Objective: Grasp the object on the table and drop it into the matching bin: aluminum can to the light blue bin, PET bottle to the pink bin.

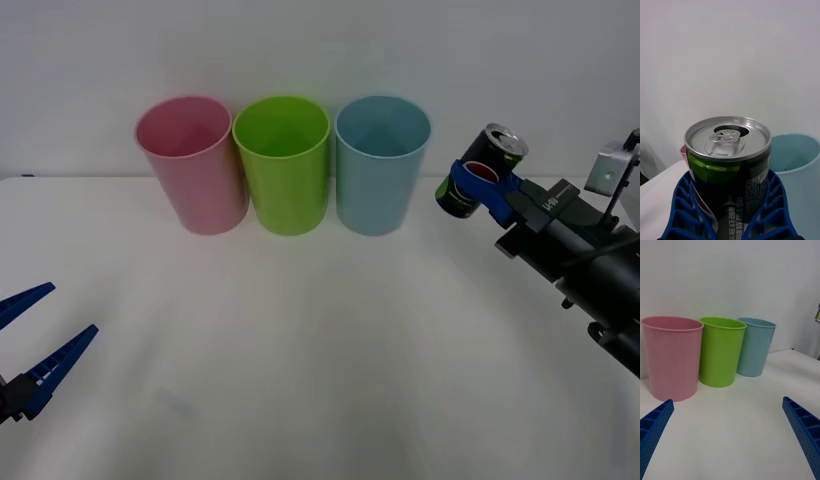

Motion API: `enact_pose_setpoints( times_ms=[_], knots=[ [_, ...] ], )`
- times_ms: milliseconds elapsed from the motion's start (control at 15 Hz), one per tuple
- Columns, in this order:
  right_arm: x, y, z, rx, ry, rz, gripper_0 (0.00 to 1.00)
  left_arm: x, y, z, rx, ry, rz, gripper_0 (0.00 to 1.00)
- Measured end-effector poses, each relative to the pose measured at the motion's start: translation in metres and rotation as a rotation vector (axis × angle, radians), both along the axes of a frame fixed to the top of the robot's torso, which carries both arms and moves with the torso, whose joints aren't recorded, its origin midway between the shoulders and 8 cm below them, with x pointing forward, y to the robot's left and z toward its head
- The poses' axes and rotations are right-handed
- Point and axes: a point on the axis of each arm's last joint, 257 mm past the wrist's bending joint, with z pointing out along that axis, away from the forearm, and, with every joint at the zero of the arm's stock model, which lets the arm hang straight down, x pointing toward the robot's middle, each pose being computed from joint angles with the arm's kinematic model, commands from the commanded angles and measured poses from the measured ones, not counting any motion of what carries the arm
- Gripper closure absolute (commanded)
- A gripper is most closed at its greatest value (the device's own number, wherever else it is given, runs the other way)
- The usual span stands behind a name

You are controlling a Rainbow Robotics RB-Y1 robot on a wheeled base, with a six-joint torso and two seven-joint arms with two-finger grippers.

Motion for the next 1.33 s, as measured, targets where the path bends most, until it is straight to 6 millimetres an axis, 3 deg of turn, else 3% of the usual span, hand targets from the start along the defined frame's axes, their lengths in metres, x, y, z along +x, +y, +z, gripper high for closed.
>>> enact_pose_setpoints(
  times_ms=[533,1000,1333],
  knots=[
    [0.07,0.036,0.042,-0.006,-0.084,-0.105,1.0,0.0,0.0,0.0,0.0,0.0,0.0,0.0],
    [0.156,0.057,0.046,-0.016,-0.076,-0.256,1.0,0.0,0.0,0.0,0.0,0.0,0.0,0.0],
    [0.195,0.069,0.039,-0.024,-0.038,-0.322,1.0,0.0,0.0,0.0,0.0,0.0,0.0,0.0]
  ],
)
